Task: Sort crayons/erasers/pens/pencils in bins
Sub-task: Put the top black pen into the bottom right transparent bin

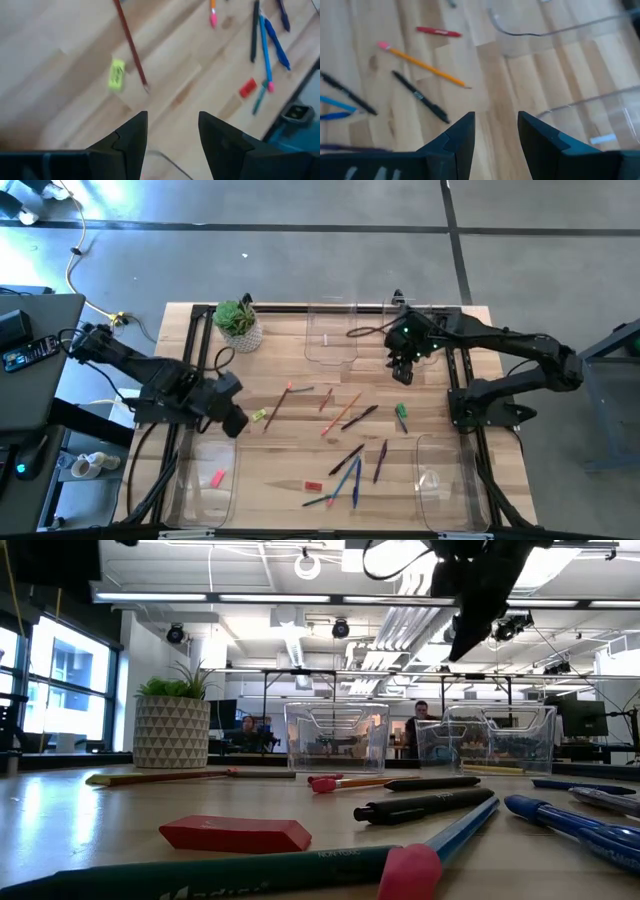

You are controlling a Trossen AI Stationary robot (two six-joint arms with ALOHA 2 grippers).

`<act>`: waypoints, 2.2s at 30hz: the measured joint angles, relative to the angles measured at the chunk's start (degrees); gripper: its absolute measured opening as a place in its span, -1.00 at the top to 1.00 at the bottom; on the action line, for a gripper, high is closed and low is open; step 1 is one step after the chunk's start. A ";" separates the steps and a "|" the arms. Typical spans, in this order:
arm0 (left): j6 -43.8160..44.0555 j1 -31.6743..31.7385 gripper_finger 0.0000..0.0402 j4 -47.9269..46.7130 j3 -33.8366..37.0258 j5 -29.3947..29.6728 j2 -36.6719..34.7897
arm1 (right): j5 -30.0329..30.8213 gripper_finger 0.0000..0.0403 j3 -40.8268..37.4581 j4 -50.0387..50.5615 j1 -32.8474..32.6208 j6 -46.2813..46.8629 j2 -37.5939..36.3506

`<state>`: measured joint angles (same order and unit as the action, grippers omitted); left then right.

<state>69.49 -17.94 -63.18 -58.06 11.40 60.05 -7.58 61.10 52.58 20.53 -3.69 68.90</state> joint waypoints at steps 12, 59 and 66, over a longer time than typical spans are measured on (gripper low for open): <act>-18.81 17.47 0.19 0.02 0.00 1.38 0.02 | 0.32 0.30 0.00 -2.47 -10.16 -2.77 0.36; -44.28 36.04 0.19 0.04 0.00 -2.14 0.04 | 3.11 0.19 6.78 -10.76 -25.29 -14.39 34.27; -46.14 36.04 0.19 0.05 0.00 -2.12 0.04 | 5.56 0.19 6.78 -11.85 -26.73 -14.33 37.44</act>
<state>23.35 18.11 -63.13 -58.06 9.28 60.10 -2.02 67.88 40.73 -6.21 -18.02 106.35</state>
